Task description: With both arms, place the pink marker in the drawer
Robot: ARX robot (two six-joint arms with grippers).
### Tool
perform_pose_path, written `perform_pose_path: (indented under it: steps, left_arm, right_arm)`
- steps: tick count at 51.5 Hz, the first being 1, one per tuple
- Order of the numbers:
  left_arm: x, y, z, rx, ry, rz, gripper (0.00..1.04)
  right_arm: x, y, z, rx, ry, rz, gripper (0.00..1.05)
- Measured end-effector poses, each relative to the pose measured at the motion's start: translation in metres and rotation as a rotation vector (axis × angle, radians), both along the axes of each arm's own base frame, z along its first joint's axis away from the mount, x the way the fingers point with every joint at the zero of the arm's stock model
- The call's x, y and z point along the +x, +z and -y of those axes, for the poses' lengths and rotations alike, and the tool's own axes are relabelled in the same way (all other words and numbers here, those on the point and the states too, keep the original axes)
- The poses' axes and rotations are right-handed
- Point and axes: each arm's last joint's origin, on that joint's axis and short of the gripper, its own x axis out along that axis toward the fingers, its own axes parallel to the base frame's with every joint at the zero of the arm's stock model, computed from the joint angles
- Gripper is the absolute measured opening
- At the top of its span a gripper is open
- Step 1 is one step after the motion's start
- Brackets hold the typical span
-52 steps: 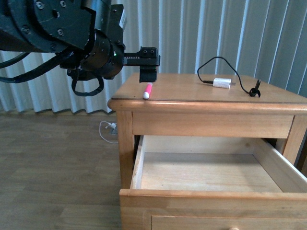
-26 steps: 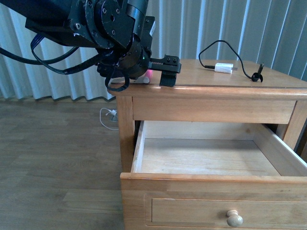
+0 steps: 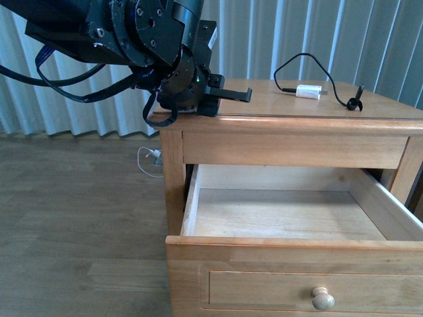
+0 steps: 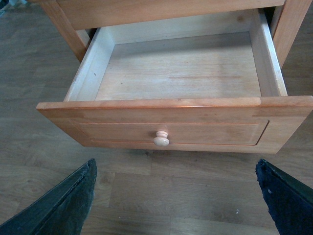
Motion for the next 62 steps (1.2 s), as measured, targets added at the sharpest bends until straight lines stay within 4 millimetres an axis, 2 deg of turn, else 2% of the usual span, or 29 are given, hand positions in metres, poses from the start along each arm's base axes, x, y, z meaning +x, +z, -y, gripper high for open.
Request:
perform_pose_path:
  steps: [12, 21, 27, 36, 50, 62]
  left_arm:
    - [-0.034, 0.0, 0.004, 0.058, -0.294, 0.111, 0.15]
    - [-0.087, 0.024, 0.015, 0.144, -0.657, 0.226, 0.15]
    - [-0.099, 0.018, 0.02, 0.215, -0.741, 0.22, 0.15]
    - [-0.097, -0.012, 0.031, 0.28, -0.776, 0.167, 0.15]
    - [-0.079, -0.07, 0.047, 0.317, -0.759, 0.084, 0.15]
    - [-0.065, -0.093, 0.054, 0.313, -0.717, 0.057, 0.15]
  right_arm:
    - [0.0, 0.0, 0.0, 0.0, 0.0, 0.0, 0.96]
    - [0.0, 0.0, 0.0, 0.0, 0.0, 0.0, 0.96]
    - [0.0, 0.0, 0.0, 0.0, 0.0, 0.0, 0.96]
    - [0.0, 0.0, 0.0, 0.0, 0.0, 0.0, 0.96]
    - [0.0, 0.0, 0.0, 0.0, 0.0, 0.0, 0.96]
    - [0.0, 0.0, 0.0, 0.0, 0.0, 0.0, 0.96]
